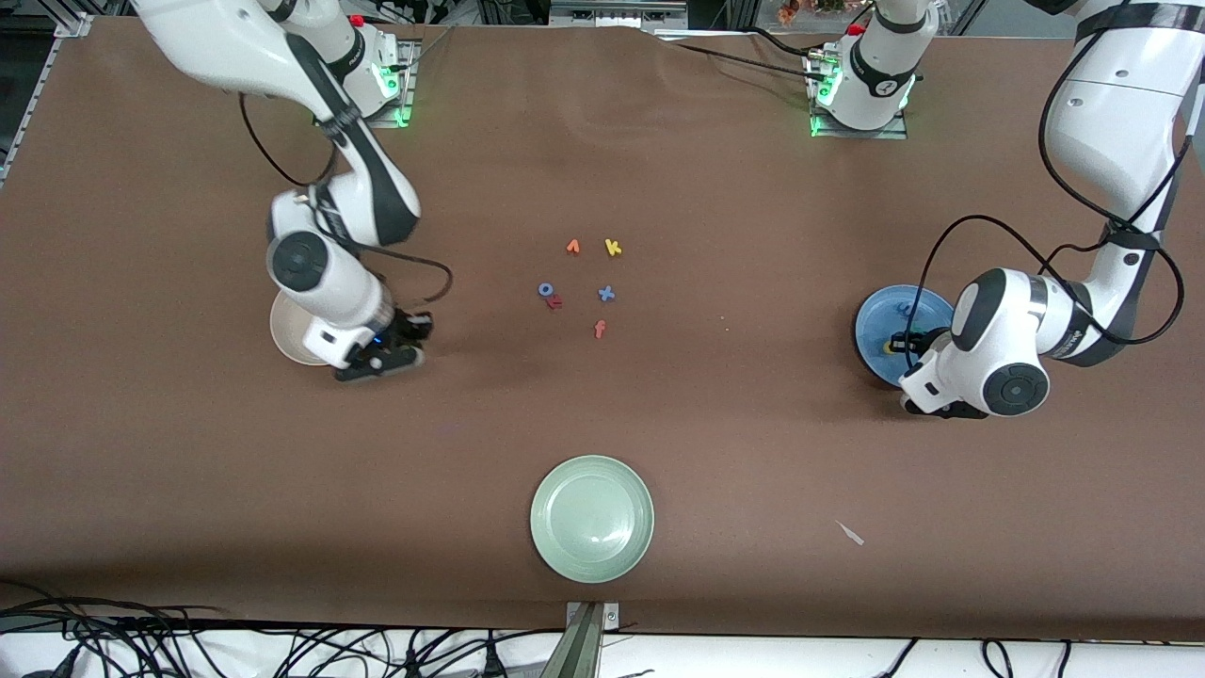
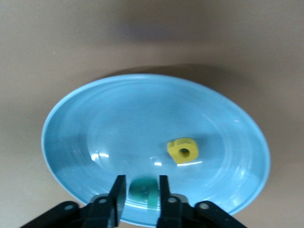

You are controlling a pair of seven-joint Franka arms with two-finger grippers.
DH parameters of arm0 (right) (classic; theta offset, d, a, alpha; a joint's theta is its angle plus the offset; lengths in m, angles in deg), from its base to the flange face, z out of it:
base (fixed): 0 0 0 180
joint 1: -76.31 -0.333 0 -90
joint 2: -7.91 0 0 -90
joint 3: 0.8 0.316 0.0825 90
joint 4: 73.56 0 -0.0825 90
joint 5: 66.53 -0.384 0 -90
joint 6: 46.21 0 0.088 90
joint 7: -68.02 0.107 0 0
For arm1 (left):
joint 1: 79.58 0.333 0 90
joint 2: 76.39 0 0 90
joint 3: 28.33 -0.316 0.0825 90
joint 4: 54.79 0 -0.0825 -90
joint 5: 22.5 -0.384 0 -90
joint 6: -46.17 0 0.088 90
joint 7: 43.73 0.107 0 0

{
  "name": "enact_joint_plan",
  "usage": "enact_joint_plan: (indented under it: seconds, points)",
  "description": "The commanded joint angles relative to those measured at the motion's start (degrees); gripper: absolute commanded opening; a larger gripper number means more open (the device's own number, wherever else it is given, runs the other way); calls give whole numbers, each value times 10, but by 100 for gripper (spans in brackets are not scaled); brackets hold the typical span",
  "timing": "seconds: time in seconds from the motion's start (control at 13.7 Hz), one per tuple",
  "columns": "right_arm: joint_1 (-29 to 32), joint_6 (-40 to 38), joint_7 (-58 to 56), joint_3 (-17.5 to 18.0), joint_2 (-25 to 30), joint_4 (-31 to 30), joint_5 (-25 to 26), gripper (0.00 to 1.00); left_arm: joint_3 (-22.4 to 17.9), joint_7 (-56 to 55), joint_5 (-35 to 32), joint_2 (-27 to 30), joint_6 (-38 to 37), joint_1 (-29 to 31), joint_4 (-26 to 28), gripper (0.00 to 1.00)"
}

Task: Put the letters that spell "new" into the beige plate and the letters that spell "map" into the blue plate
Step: 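Put the teal 9 and green u on the blue and beige plates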

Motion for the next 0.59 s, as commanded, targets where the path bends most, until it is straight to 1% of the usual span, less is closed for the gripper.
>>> enact_joint_plan:
  seconds: [0.0, 0.07, 0.22, 0.37, 0.44, 0.51]
  points:
    - [51, -25, -77, 5, 120, -111, 0, 10, 11, 8, -10, 33, -5, 4, 6, 100]
    - [67, -21, -94, 5, 133, -128, 6, 10, 17, 10, -10, 42, -5, 4, -1, 100]
    - [84, 10, -98, 5, 135, -152, 65, 10, 42, 8, -10, 65, -6, 5, -21, 100]
    - [97, 39, -99, 5, 123, -155, 109, 12, 65, 8, -9, 89, -6, 5, -42, 100]
    - [98, 44, -99, 5, 118, -154, 125, 15, 79, 8, -7, 92, -7, 6, -58, 100]
    - [102, 55, -99, 5, 114, -153, 137, 17, 101, 7, -8, 97, -25, 6, -82, 100]
